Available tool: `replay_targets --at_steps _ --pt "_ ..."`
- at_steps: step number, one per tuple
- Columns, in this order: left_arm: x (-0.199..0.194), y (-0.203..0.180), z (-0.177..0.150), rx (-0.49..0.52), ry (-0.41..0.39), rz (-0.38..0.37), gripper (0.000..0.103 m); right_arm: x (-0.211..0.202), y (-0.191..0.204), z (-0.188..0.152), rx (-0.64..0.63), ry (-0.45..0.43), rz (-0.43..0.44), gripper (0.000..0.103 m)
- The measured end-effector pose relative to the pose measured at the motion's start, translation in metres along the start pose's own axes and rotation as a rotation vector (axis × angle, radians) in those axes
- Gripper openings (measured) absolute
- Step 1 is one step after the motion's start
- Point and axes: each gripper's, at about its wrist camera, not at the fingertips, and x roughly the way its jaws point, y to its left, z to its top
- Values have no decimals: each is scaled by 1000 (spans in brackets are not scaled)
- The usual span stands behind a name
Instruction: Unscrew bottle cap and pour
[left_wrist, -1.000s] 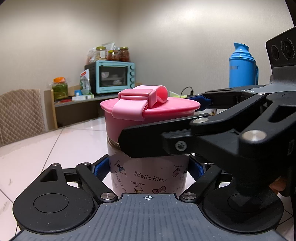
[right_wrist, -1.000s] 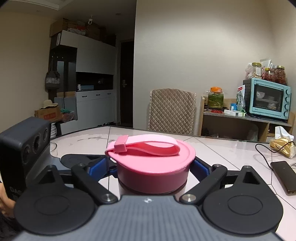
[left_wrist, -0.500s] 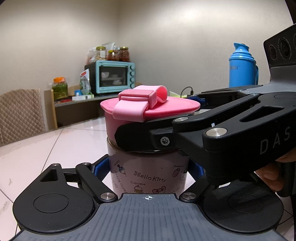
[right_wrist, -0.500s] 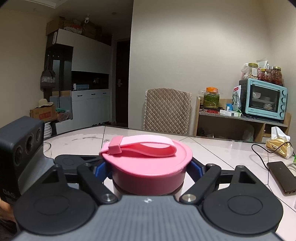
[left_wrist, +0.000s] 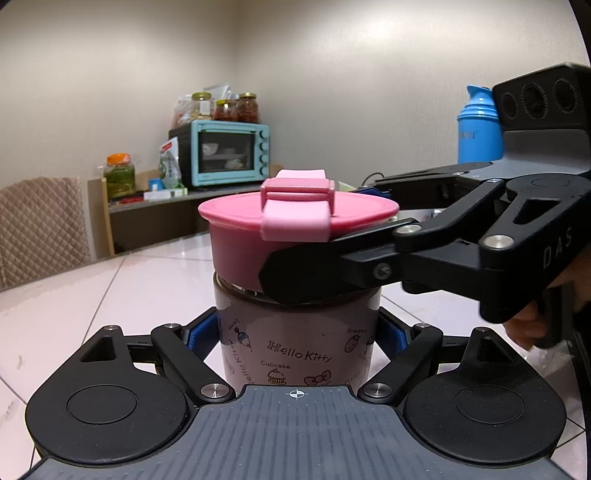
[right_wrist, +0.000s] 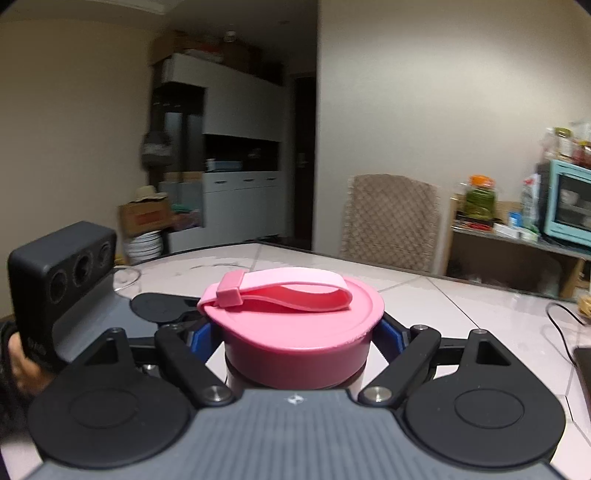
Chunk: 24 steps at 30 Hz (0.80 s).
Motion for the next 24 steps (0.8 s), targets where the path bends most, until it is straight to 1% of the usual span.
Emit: replay_targets --at_steps 3,6,10,13,17,19,22,24 --pt "0 0 0 -1 0 0 90 -2 -9 0 -8 -1 59 85" --pt "0 0 0 0 0 0 90 -3 -21 1 -41 -1 146 85" --pt "0 0 0 -2 0 -1 90 -3 -33 2 -47 -8 230 85" --pt "0 0 0 -1 0 0 90 -3 -37 6 -61 -8 259 85" --pt "1 -1 0 -1 -1 0 90 -4 -35 10 -71 -2 253 85" --pt "0 -1 0 -1 -1 0 90 -5 -33 10 -80 -3 234 86" --pt "1 -1 0 -1 -1 0 90 -10 -30 6 -95 -7 195 94" --pt "0 -1 0 0 -1 0 90 -12 -25 6 -101 -7 158 95"
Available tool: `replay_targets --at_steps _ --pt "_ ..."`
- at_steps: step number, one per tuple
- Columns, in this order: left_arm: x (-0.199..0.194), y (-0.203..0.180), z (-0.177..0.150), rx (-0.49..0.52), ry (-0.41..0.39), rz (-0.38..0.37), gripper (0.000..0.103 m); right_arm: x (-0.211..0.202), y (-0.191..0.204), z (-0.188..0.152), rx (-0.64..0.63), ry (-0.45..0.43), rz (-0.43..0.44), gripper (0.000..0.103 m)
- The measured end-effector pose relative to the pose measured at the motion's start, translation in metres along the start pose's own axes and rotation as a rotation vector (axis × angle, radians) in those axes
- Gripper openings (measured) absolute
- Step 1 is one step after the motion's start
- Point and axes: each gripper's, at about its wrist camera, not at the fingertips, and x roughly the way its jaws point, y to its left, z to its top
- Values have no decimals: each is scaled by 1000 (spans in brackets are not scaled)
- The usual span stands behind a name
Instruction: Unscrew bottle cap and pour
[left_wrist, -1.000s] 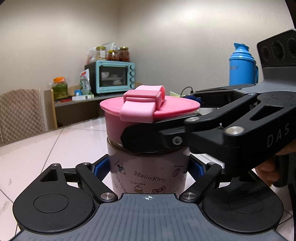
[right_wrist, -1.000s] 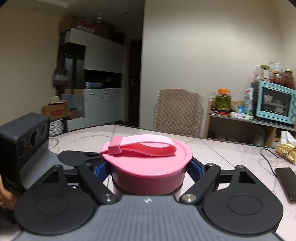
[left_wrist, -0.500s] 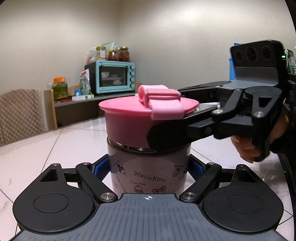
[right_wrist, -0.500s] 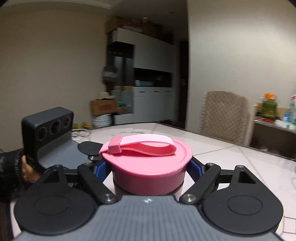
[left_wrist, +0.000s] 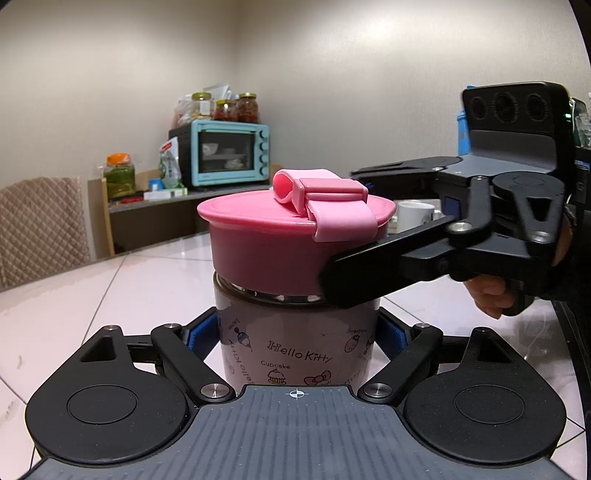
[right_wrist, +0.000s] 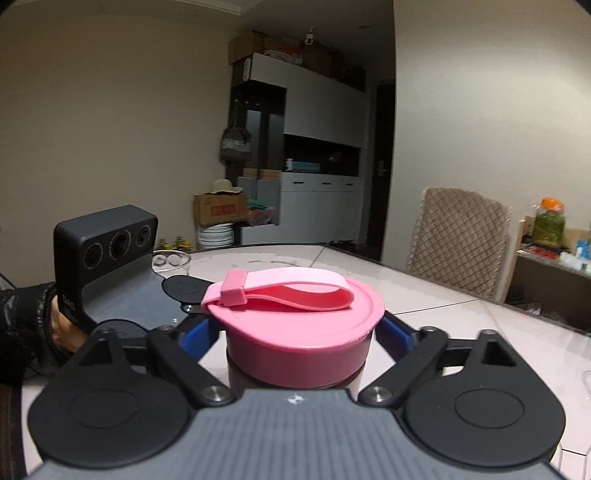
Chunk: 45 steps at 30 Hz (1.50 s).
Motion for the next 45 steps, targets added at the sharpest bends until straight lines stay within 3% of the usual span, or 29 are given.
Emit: replay_targets --at_steps 6,14,30,45 --pt "0 0 0 0 0 0 90 -6 26 4 16 11 -165 98" --pt "1 0 0 0 0 0 90 1 48 6 62 -7 -292 98" --pt "1 -1 0 0 0 0 90 21 55 -2 136 -9 -405 97" --pt "1 -1 0 0 0 0 90 30 62 -3 144 -4 -453 87"
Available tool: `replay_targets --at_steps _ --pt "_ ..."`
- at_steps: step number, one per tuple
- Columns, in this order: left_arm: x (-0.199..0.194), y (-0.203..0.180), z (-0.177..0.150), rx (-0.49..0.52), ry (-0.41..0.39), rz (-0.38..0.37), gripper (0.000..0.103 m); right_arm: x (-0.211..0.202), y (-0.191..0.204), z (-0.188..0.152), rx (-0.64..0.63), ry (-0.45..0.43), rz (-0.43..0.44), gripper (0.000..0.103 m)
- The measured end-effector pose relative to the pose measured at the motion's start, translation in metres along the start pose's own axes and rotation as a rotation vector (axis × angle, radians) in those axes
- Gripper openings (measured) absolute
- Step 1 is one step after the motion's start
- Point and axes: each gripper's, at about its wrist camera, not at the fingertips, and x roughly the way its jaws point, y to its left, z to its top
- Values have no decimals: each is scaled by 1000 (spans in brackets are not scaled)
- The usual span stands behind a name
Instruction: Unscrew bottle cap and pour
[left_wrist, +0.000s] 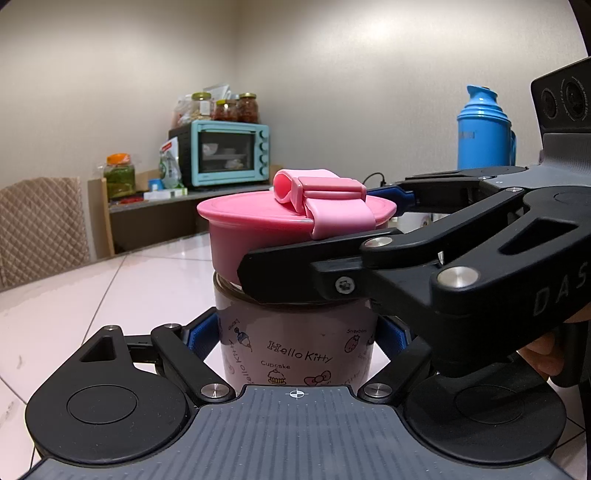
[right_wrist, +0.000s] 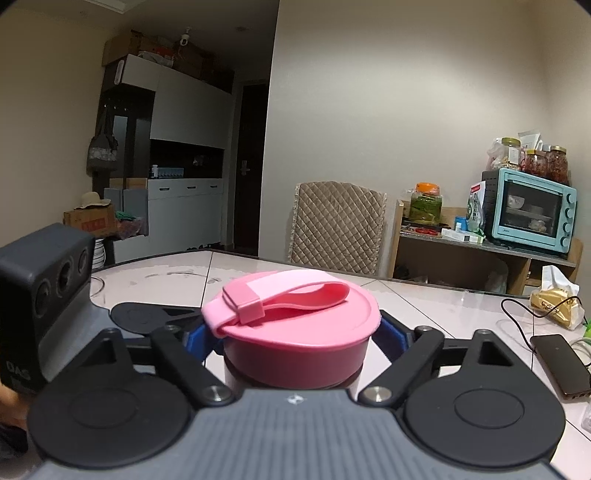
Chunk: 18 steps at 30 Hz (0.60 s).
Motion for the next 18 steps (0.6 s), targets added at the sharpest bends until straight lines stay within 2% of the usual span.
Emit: replay_targets --at_steps 5,11,18 --pt "0 0 0 0 0 0 90 -1 -2 -2 -3 -7 13 86" --pt "0 0 0 0 0 0 90 -2 -12 -3 -20 -13 77 85" --pt "0 -1 0 -1 0 0 90 -2 -30 -1 -53 -13 199 85"
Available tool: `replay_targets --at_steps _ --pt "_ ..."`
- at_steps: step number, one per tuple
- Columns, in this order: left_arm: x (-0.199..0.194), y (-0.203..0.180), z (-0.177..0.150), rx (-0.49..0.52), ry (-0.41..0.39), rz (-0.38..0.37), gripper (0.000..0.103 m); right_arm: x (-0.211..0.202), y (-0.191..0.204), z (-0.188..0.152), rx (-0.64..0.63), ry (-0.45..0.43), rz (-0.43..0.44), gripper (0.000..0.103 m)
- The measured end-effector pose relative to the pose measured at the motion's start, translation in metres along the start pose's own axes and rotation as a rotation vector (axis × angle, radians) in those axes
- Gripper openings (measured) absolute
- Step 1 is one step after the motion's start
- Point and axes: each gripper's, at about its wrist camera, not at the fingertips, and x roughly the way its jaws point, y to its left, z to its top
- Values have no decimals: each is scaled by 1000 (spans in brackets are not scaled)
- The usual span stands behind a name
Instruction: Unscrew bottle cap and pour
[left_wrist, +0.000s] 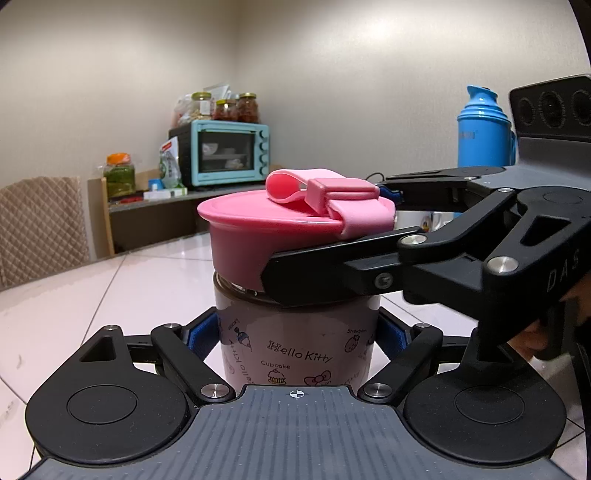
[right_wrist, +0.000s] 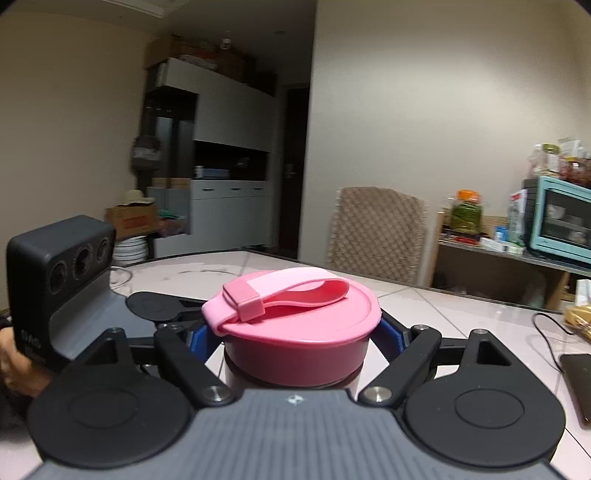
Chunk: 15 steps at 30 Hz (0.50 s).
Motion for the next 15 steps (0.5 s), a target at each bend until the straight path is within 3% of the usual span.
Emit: replay_targets --at_steps 4,15 --pt "1 1 0 0 1 0 90 -2 -14 0 -11 -7 91 85" --pt "0 1 0 -1 0 0 90 -3 -27 3 -51 -16 199 85"
